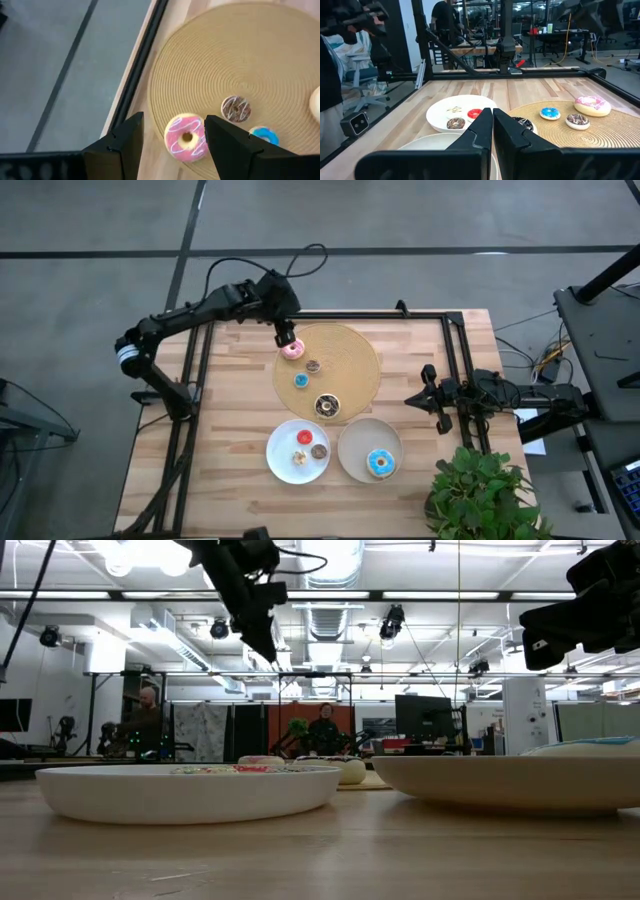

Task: Pick & Place donuts
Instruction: Put the big pink donut on the brown plate

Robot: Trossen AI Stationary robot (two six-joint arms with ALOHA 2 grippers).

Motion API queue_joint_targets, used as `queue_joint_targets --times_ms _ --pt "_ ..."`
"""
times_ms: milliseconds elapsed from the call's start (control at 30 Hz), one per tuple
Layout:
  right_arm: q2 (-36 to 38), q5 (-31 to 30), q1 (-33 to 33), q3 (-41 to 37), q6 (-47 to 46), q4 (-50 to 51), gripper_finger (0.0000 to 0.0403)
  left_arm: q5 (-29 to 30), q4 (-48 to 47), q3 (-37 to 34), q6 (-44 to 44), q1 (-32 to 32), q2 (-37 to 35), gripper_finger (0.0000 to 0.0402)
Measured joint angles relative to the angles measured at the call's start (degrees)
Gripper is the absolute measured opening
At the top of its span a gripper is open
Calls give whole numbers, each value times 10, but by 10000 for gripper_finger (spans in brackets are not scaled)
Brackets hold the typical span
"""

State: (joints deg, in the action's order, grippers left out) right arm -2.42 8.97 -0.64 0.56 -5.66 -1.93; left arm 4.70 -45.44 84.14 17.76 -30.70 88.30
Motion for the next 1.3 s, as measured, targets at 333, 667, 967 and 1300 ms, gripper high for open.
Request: queue_joint_targets --times_ms 333,667,967,1300 --pt "0 0 0 0 -1 0 8 -24 -40 0 10 -7 43 181" --pt "0 0 0 0 0 0 8 -58 -59 0 21 -7 97 181" --pt "0 0 0 0 -2 0 8 -104 -62 0 18 -6 128 181" --pt "0 0 0 0 1 0 8 -109 -63 -1 19 -5 146 204"
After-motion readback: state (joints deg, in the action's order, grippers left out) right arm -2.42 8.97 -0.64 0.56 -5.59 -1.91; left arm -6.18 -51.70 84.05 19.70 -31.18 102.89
